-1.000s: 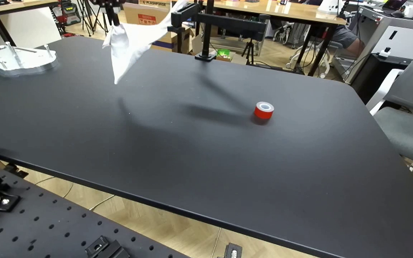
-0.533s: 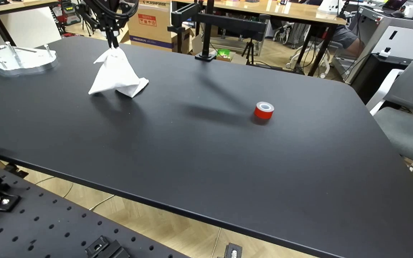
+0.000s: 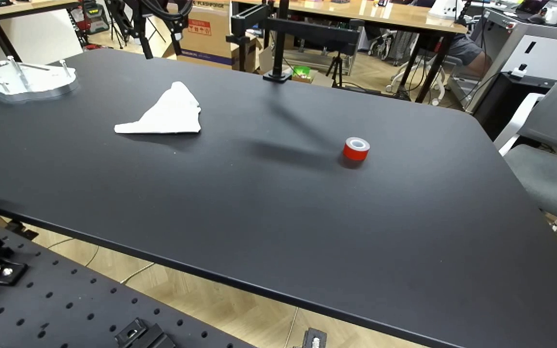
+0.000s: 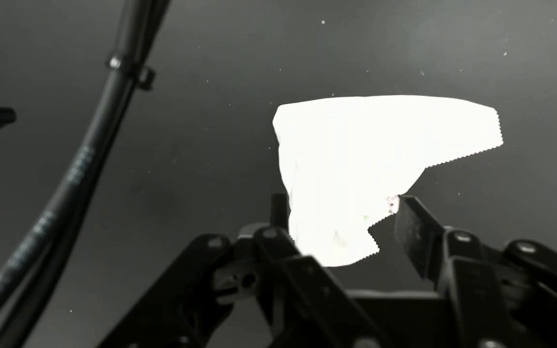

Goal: Unhang the white cloth from the black stand

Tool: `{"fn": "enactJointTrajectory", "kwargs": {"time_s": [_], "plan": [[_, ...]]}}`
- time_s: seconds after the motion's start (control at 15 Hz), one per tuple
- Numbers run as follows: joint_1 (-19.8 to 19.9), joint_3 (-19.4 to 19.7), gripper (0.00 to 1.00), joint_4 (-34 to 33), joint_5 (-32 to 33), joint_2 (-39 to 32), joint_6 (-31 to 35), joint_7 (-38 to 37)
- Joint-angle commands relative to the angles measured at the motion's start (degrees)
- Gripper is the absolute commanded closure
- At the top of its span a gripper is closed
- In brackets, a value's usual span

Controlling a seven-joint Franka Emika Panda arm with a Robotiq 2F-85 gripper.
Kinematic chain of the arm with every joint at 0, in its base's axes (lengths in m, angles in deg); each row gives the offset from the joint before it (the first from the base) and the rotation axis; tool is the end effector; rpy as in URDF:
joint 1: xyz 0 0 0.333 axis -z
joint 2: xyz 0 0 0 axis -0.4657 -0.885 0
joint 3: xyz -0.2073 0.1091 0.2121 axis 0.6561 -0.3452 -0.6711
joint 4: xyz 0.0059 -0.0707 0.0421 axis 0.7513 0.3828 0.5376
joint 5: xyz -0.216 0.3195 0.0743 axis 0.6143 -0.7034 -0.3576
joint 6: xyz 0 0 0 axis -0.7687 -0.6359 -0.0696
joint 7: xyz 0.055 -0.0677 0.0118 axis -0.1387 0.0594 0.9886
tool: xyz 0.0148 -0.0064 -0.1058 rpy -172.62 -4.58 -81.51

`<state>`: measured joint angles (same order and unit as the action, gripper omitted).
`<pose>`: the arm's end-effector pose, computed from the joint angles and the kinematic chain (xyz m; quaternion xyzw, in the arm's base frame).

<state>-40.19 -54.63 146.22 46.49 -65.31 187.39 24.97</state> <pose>0.5362 0.1903 0.2722 0.9695 0.2162 -0.0622 0.0978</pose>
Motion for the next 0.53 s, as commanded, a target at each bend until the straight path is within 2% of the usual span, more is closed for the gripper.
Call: {"fn": "enactJointTrajectory", "kwargs": {"time_s": [0.0,0.07,0.13,0.33,0.47], "plan": [[-0.37,0.74,0.08,-0.49,-0.29,1.57,-0.85,-2.74],[-0.18,0.46,0.02,-0.34,-0.15,0.34,-0.07,-0.54],[-0.16,0.48,0.21,-0.35,-0.15,0.44,-0.08,-0.43],[-0.19,0.47,0.02,-0.33,-0.16,0.05,-0.01,-0.26],[-0.19,0.48,0.02,-0.33,-0.16,-0.07,0.0,-0.25]]}}
